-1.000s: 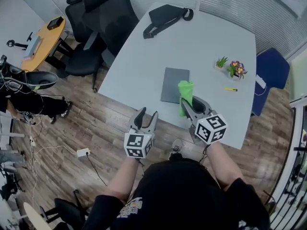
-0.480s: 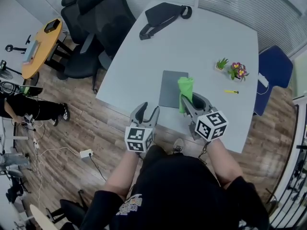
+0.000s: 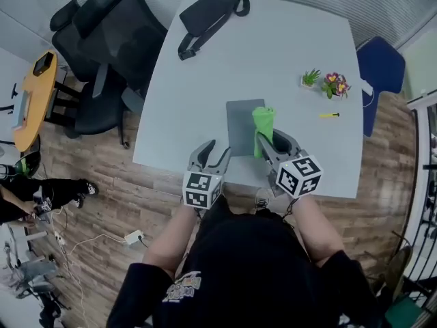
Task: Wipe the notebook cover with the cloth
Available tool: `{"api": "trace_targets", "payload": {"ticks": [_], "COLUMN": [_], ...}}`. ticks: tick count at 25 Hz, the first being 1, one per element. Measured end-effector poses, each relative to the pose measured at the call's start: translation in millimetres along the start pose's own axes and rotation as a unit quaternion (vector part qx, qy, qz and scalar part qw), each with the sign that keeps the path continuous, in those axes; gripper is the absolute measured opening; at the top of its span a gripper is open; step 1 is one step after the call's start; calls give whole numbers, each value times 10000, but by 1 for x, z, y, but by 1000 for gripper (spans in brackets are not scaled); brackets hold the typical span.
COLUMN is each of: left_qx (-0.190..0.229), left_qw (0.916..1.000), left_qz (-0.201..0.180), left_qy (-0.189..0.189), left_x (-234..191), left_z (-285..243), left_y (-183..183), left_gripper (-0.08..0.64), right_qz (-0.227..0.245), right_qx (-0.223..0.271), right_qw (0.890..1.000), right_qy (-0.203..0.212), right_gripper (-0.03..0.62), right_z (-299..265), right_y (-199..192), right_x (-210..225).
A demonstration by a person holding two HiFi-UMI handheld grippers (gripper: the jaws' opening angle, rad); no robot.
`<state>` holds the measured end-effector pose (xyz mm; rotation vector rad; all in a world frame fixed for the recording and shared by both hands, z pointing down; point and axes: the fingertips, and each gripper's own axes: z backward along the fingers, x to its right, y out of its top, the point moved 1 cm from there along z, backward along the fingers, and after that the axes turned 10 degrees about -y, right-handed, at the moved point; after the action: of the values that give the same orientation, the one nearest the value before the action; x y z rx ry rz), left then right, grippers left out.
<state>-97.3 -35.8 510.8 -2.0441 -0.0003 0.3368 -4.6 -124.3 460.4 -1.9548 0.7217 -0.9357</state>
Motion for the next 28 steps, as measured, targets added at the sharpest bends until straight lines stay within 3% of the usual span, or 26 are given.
{"api": "trace_targets", "payload": {"ticks": [8,14,22,28], "left_qx": [-580,-1037,-1515,-1726], "left_qw": [9926,9775,9607,9542], "left_qz": [-367,-603,-822,-814], "left_qy": [-1006,-1734,-2178,-2302], "left_x": [-26,-25,-36,-41], "left_z": [-33,-57,-84,-96], "left_y": [-21,-40,-67,-82], "left_gripper": [190,190,190,190], "right_qz": [-190,-648,-864,-956], "right_qx": [-31,-167,-478,-936], "right_qw": [9970,9887,9802,9742], "right_qy": [-756,-1342,-1716,-1817], "right_gripper": [112,112,112,112], "right_z": [-24,-29,-38,-53], "right_y": [-14,-37,-72,-111], "right_x": [-3,6,6,3]}}
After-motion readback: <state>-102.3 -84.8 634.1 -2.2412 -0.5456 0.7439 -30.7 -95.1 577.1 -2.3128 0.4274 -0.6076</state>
